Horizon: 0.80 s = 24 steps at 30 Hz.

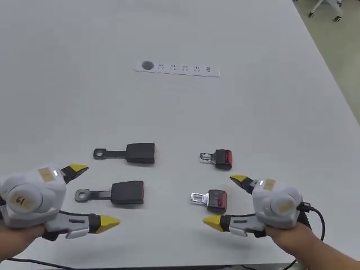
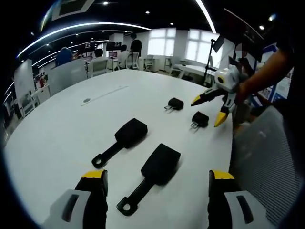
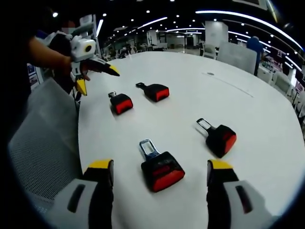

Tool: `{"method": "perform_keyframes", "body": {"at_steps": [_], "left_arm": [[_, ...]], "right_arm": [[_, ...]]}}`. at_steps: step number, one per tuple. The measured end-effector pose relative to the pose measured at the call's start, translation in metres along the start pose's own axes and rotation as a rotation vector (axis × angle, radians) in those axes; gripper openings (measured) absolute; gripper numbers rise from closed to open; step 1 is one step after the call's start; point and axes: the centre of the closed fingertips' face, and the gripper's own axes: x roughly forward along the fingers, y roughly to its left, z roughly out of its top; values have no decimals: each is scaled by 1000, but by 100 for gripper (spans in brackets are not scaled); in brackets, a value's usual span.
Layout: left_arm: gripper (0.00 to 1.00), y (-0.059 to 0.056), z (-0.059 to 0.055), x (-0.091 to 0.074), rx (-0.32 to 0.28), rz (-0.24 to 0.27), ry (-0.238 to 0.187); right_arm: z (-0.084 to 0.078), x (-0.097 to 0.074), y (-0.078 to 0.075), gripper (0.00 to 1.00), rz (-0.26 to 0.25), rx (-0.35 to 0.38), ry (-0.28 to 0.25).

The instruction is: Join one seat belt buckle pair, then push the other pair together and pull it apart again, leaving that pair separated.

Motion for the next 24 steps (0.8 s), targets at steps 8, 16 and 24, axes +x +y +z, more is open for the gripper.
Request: {"method": "perform_keyframes", "body": {"at_steps": [8,16,24], "left_arm": [[84,-1,-9,15,14,-40,42],[77,0,-17,29,42,-72,90],[73,1,-22,43,53,-101,118]], "right_arm": [[-8,7,-2,76,51,-32,56],[-19,11,1,72,116,-71,108],[-17,9,1,67,172,-108,112]]}}
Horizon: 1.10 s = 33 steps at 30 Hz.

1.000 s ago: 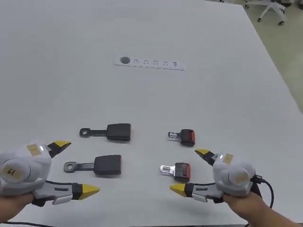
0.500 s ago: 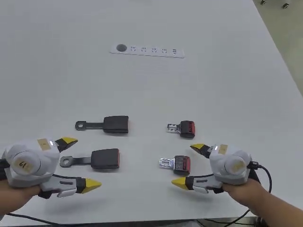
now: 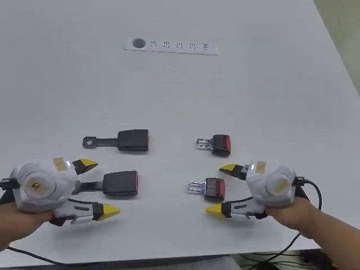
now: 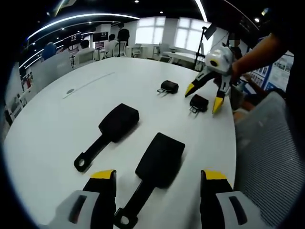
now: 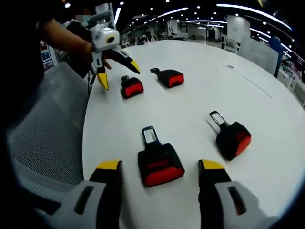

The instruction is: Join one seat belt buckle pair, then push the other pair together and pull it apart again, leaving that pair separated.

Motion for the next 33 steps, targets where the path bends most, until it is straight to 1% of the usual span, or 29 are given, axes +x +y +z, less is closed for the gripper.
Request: {"method": "perform_keyframes", "body": {"at_steps": [2,6,9,12,13,14,15,17,18,20,21,24,25,26,28,30,33], "left_arm": [[73,0,0,3,11,-9,3],[69,1,-5,9,38,-15,28],[65,-1,-6,11,54,-26,37],[62,-1,-10,14,86,-34,63],[61,-1,-9,14,100,-39,54],[60,0,-8,14,106,-41,54],[58,0,-8,15,106,-43,55],[53,2,-7,15,123,-50,61],[48,2,-8,14,137,-55,75],[43,6,-10,13,187,-53,95],[41,6,-9,13,204,-53,97],[37,9,-9,13,216,-59,106],[36,8,-8,13,228,-72,107],[35,8,-9,13,234,-73,112],[35,8,-9,12,268,-85,126],[35,8,-9,13,282,-96,134],[34,7,-9,13,317,-123,147]], "right_arm": [[1,0,1,63,17,-18,0],[0,0,1,59,31,-25,4],[-1,0,0,56,38,-41,11],[-3,-1,3,50,65,-58,25],[-3,-1,3,49,68,-71,27],[-3,-1,3,48,72,-80,30],[-3,-1,3,48,73,-83,32],[-3,-1,2,47,78,-93,36],[-3,-1,1,47,82,-97,40],[-3,-1,0,45,85,-105,46],[-3,-1,0,45,85,-108,48],[-3,-1,-1,41,92,-98,51],[-3,-1,-1,39,93,-102,51],[-3,-1,0,38,96,-107,52],[-3,-1,0,38,100,-118,55],[-3,-1,0,38,103,-119,56],[-3,-2,0,38,110,-129,56]]}}
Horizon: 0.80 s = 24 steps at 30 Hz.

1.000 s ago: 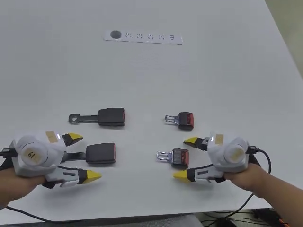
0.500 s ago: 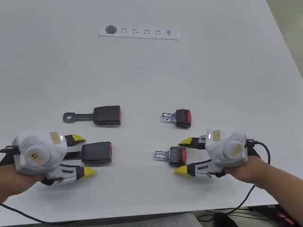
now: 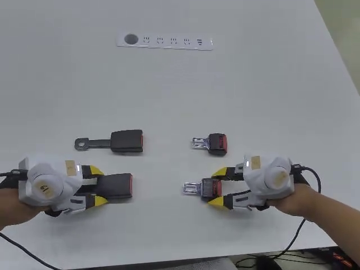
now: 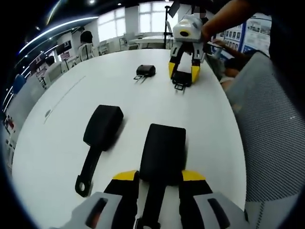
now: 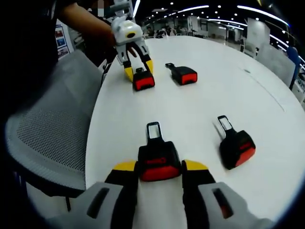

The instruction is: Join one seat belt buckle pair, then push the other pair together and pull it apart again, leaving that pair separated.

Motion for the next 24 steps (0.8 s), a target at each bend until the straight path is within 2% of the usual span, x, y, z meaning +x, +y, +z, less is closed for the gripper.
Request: {"method": "perform_keyframes", "body": {"at_steps": [6,17,24], "left_arm": [[33,0,0,1,37,-20,14],[33,0,-1,1,38,-19,9],[33,-1,-1,1,42,-25,19]], "right_arm": [[-1,0,-1,36,15,-21,2],[0,1,-1,35,22,-29,-2],[10,9,-1,35,31,-30,-34]]}}
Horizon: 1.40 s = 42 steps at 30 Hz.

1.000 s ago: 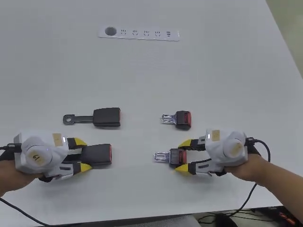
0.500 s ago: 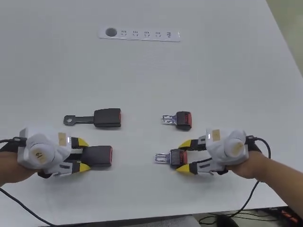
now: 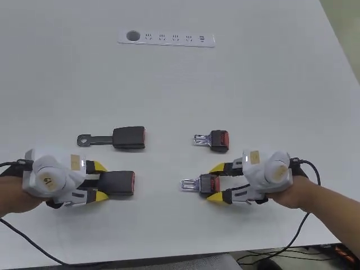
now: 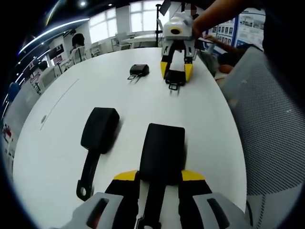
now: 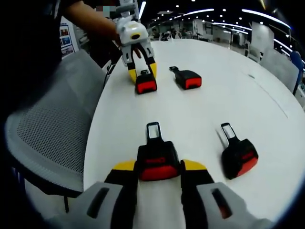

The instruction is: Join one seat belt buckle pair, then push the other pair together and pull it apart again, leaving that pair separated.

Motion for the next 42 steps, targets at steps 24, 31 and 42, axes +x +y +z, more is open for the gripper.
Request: {"method": "perform_keyframes", "body": {"at_steps": [24,31,42], "left_arm": [[33,2,-4,2,-8,-4,36],[32,2,-6,2,-10,-4,46],[32,-2,-3,1,-13,-4,59]], "right_arm": [[43,37,7,35,31,17,-140],[56,47,12,35,38,20,-177],[72,61,18,35,46,31,-226]]}}
